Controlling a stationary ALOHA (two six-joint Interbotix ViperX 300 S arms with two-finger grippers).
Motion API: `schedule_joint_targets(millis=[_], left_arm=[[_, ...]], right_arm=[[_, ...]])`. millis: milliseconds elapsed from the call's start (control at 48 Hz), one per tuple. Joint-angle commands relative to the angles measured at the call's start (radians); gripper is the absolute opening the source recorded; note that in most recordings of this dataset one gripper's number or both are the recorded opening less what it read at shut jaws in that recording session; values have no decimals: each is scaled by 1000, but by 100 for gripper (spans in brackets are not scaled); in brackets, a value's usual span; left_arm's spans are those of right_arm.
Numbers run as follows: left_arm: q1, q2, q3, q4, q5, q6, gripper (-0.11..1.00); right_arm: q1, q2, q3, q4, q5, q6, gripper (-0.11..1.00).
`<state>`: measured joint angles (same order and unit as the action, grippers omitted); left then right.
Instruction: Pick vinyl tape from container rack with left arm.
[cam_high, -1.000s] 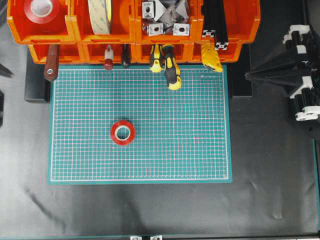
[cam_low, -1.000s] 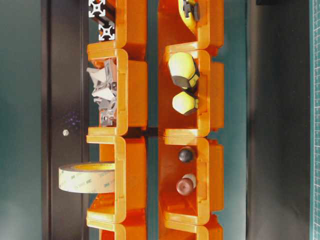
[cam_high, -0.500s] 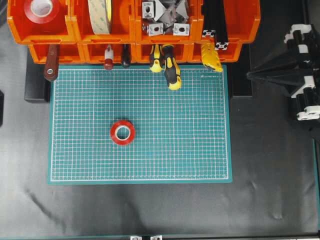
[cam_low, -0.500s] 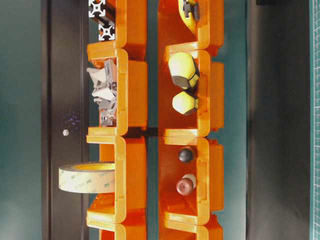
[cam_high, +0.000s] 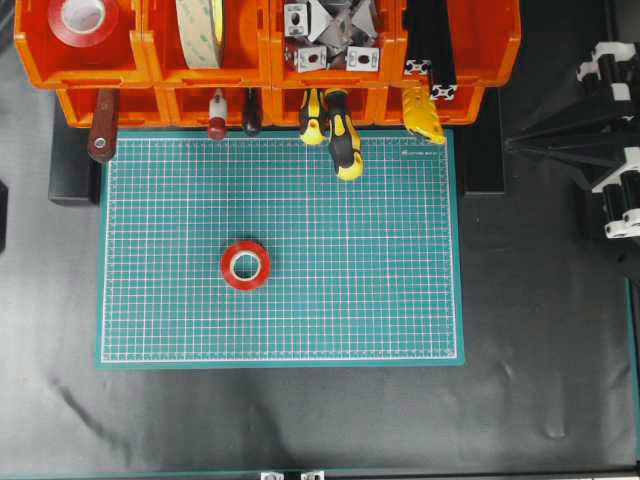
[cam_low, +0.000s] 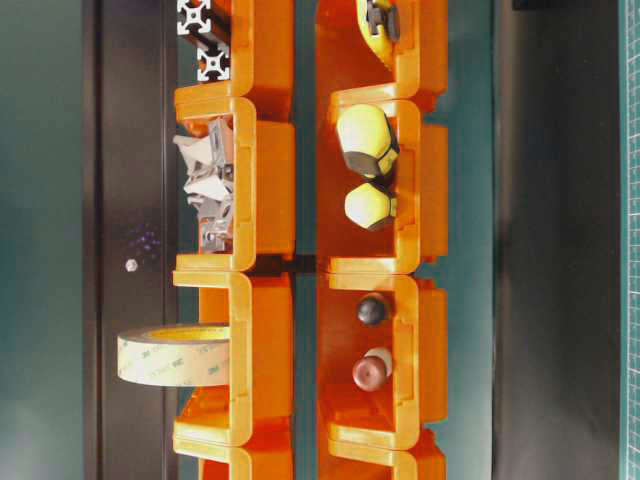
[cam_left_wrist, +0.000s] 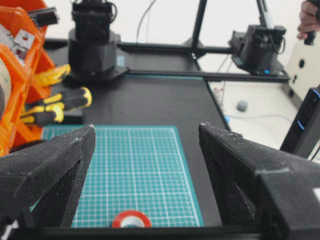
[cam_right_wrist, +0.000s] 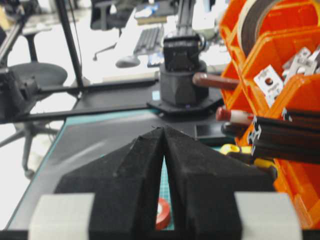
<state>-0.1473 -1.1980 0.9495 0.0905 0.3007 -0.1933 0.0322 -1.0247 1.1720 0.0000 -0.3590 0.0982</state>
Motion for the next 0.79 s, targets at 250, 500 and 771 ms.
schedule_joint_targets(millis=[250, 500, 771], left_arm=[[3, 11, -6, 2, -11, -14, 80], [3, 15, -2, 2, -14, -17, 80], [3, 23, 11, 2, -60, -18, 80]], right_arm=[[12, 5, -12, -3, -20, 3, 0], [38, 5, -11, -3, -44, 3, 0], [48, 2, 0, -3, -74, 6, 0]])
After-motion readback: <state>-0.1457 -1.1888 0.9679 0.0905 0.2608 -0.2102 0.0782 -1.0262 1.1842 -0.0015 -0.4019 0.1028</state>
